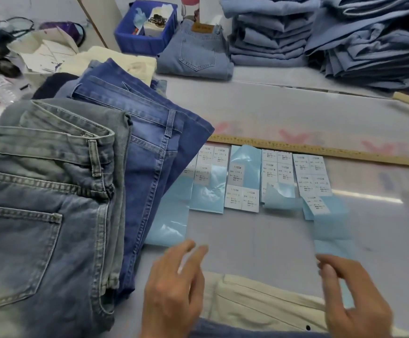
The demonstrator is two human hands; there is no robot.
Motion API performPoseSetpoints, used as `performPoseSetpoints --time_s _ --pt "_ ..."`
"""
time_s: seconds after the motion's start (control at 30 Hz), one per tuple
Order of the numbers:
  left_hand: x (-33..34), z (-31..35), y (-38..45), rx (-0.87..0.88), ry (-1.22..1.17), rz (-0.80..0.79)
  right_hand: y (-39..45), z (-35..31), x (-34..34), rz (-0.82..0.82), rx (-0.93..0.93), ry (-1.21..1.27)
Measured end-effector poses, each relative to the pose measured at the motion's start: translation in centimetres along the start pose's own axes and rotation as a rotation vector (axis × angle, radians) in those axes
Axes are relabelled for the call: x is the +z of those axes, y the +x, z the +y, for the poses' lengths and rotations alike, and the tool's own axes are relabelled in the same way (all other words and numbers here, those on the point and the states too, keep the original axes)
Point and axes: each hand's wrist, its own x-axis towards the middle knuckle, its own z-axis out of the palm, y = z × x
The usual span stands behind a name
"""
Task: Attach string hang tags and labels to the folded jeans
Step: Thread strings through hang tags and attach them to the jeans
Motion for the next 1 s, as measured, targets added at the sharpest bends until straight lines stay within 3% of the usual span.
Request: performPoseSetpoints --time_s 0.13,0.2,0.27,0.37,0.73,1.0 --pt "3.6 -3.6 8.2 -0.225 0.265 -0.252 6.9 -5.4 11.7 -0.243 -0.158 0.215" --pt "5.4 -5.2 8.2 -0.276 0.349 -0.401 10.3 -6.8 17.4 -0.521 -0.198 0.183" --pt "6.5 -6.7 6.7 -0.298 0.371 -0.389 12.6 -7.2 21.9 -0.712 -0.355 0.029" --pt "7.5 -7.7 5.9 -0.322 0.325 -0.273 14.5 -6.5 25.2 -0.814 -0.526 -0.083" --pt "7.8 -8.0 5.9 -0.311 0.37 -0.281 14.2 -6.0 25.7 -0.785 -0.76 -0.233" --pt "7.6 -7.9 6.0 -0.302 0.406 -0.288 15.3 -6.7 25.4 -0.775 -0.566 -0.116"
